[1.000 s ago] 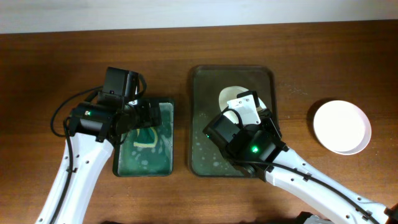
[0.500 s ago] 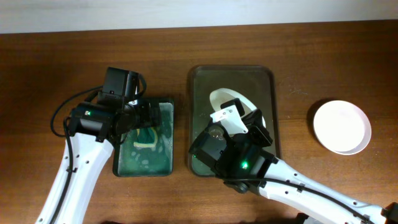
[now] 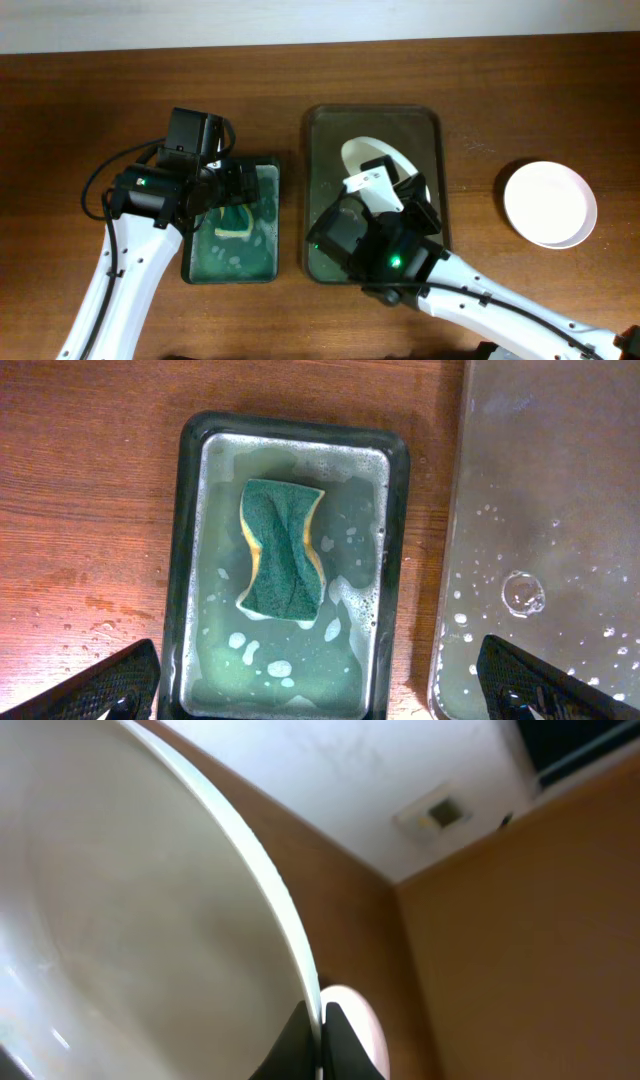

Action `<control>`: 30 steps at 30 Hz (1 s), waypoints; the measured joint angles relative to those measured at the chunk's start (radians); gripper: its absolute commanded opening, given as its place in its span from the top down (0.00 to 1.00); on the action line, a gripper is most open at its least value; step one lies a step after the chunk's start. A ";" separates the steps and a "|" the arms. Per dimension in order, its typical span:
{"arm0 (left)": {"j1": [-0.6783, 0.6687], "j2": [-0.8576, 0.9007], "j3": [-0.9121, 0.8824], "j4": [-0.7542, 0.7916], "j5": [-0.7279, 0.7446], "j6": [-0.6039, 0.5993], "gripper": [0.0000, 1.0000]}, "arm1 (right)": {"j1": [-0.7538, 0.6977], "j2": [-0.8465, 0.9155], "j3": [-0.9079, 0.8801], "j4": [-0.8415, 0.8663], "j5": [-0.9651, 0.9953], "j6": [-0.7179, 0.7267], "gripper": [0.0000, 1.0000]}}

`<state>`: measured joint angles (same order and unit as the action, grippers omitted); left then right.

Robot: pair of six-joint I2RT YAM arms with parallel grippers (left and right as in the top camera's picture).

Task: Clean dirty plates on tray and stack at the side
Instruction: 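Carry the plate right and stack it on the cleaned plates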

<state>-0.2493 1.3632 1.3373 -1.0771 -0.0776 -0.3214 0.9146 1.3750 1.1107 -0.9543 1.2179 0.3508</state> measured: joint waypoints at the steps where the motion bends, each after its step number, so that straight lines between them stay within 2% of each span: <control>1: 0.000 0.000 0.000 0.000 0.000 0.000 0.01 | -0.031 0.000 0.001 0.000 -0.037 0.013 0.96; 3: 0.000 0.000 0.000 -0.001 0.000 0.000 0.01 | -0.139 0.000 0.002 0.000 -0.164 0.035 0.96; 7: 0.000 0.000 0.000 0.000 0.000 0.000 0.01 | -0.497 0.000 0.004 0.006 -0.591 0.034 0.96; 10: 0.000 0.000 0.000 0.000 0.000 0.000 0.01 | -0.857 0.002 0.006 0.025 -0.998 -0.022 0.96; 12: 0.000 0.000 0.000 0.000 0.000 0.000 0.01 | -1.064 0.003 0.006 0.041 -1.152 -0.037 0.96; 13: 0.000 0.000 0.000 0.000 0.000 0.000 0.01 | -1.215 0.006 0.006 0.053 -1.247 -0.040 0.96; 18: 0.000 0.000 0.000 0.000 0.001 0.000 0.00 | -1.574 0.090 0.011 0.081 -1.374 0.021 0.96; 20: 0.000 0.000 0.000 0.000 0.000 0.000 0.01 | -1.685 0.165 0.011 0.100 -1.385 0.047 0.96; 22: 0.000 0.000 0.000 0.000 0.000 0.000 0.01 | -1.723 0.223 0.011 0.103 -1.398 0.058 0.94; 24: 0.000 0.000 0.000 0.000 0.000 0.000 0.01 | -1.736 0.276 0.011 0.101 -1.404 0.063 0.54; 25: 0.000 0.000 0.000 0.000 0.000 0.000 0.01 | -1.738 0.303 0.011 0.099 -1.406 0.066 0.44; 26: 0.000 0.000 0.000 0.000 0.000 0.000 0.01 | -1.738 0.327 0.011 0.102 -1.409 0.066 0.39; 30: 0.000 0.000 0.000 0.000 0.000 0.000 0.01 | -1.738 0.314 0.013 0.036 -1.464 0.064 0.39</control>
<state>-0.2493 1.3632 1.3373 -1.0775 -0.0776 -0.3210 -0.8230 1.6886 1.1233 -0.9180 -0.2466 0.4149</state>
